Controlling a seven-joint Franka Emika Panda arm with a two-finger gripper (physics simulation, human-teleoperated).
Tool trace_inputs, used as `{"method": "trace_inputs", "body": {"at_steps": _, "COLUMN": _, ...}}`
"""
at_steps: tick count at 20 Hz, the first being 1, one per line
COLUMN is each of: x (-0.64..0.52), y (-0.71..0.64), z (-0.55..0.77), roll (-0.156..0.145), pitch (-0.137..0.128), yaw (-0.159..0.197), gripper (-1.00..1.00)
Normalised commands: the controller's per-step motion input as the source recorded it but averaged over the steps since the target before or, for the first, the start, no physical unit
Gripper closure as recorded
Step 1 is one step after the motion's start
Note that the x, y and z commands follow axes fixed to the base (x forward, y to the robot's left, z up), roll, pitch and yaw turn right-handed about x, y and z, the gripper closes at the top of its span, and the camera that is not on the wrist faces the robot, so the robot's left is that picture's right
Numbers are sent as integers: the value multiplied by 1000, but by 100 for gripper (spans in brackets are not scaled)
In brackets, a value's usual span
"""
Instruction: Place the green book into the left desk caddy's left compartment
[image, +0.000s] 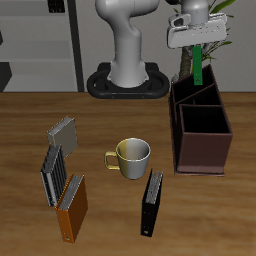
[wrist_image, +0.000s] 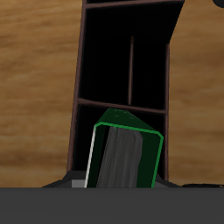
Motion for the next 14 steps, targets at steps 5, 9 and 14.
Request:
{"method": "trace_inputs", "body": {"at_steps": 5, "x": 61, "y": -10, "z": -42, "roll": -8, "pitch": 10, "yaw": -8, "gripper": 100}}
{"method": "trace_inputs", "body": {"at_steps": 9, "x": 48, "y": -11, "z": -102, "roll": -5, "pitch": 23, "yaw": -22, "gripper": 100}}
{"method": "trace_inputs", "body": {"at_steps": 14, "x": -10, "y": 32, "z": -106, "roll": 2, "pitch": 25, "yaw": -11, "gripper": 100}}
